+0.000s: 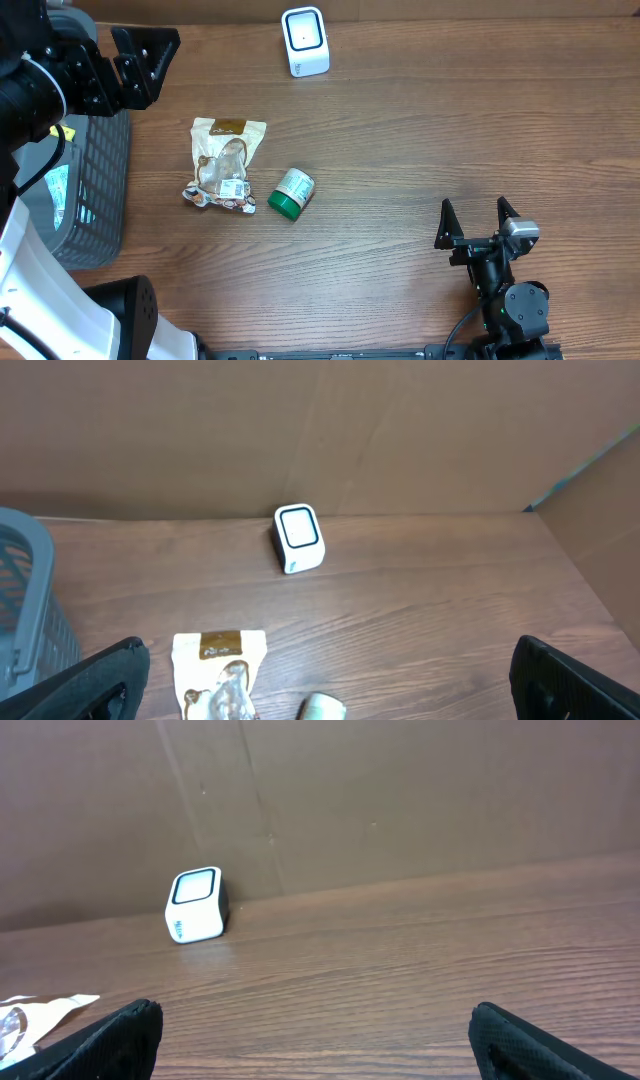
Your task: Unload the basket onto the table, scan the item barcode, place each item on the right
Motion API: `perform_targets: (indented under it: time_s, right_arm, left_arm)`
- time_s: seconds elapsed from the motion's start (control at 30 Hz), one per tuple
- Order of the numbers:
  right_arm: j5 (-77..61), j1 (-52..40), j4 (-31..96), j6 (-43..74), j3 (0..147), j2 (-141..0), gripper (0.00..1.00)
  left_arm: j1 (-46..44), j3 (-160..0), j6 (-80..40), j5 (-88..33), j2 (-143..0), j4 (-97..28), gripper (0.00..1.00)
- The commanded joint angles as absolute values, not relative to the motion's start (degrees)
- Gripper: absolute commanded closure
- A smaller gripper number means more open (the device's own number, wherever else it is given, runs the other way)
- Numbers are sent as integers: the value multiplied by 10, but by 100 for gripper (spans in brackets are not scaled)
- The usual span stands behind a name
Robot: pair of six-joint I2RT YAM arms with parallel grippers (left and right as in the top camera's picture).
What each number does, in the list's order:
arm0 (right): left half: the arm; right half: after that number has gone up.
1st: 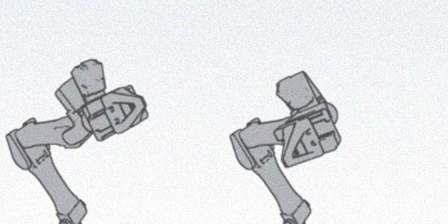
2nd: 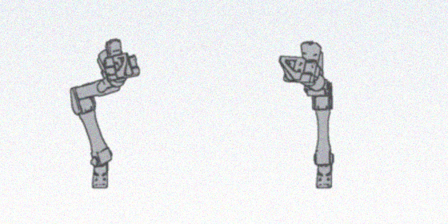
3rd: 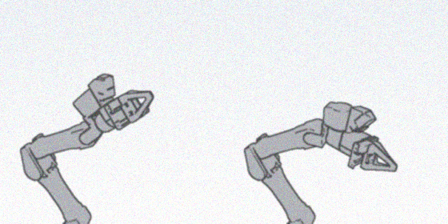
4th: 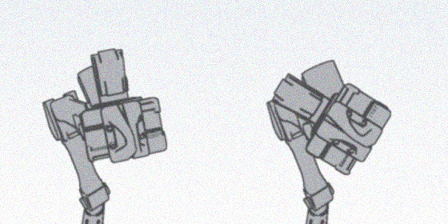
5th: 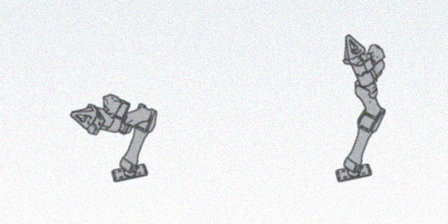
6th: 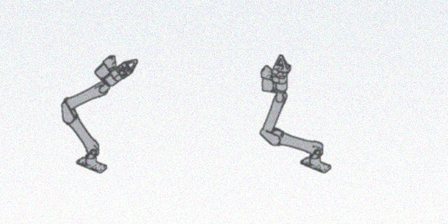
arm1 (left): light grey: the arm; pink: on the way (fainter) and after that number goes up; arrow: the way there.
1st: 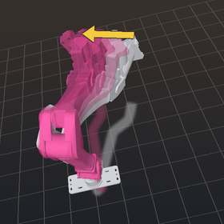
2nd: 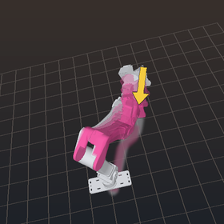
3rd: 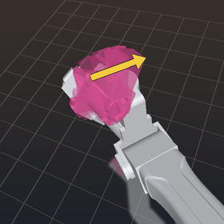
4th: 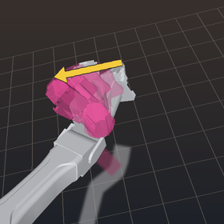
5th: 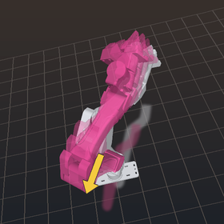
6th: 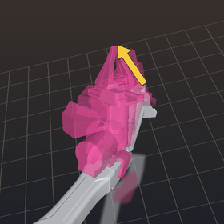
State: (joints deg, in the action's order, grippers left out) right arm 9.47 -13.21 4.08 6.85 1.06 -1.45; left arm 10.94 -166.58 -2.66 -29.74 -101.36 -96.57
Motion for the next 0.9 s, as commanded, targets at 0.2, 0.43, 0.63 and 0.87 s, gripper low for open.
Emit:
perform_targets:
  time_s: [0.2,0.43,0.63,0.87]
  right_arm:
    - [103,-132,38,71,5,-14,0]
    - [103,-132,37,71,5,-14,0]
    - [103,-132,38,71,5,-14,0]
    - [103,-132,38,71,5,-14,0]
  left_arm:
    - [116,-1670,-11,-173,-1008,-938,1]
    - [188,-1670,-142,89,-1031,-951,2]
    - [297,-1639,-241,105,-1085,-968,0]
    - [387,-1509,-276,82,-1144,-968,0]
